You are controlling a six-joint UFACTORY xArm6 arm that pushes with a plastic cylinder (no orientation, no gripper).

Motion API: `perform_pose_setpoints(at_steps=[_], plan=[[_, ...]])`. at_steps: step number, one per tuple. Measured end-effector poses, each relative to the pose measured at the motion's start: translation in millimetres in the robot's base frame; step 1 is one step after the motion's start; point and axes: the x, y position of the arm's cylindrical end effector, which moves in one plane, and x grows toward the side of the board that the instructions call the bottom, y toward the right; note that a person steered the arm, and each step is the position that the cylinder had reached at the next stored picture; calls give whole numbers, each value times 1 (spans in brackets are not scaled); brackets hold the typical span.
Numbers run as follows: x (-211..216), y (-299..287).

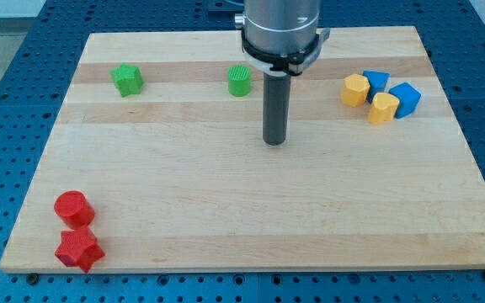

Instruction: Push the yellow heart and blue triangle downwards of the board

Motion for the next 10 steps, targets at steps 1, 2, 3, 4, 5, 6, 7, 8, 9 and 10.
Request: perform_pose_setpoints(at_steps=[1,2,3,4,5,6,7,8,9,10], plan=[[6,73],[-7,161],[-15,199],[-15,191],[-47,181],[-73,182],[-77,195],[-78,204],[-92,206],[-84,206]])
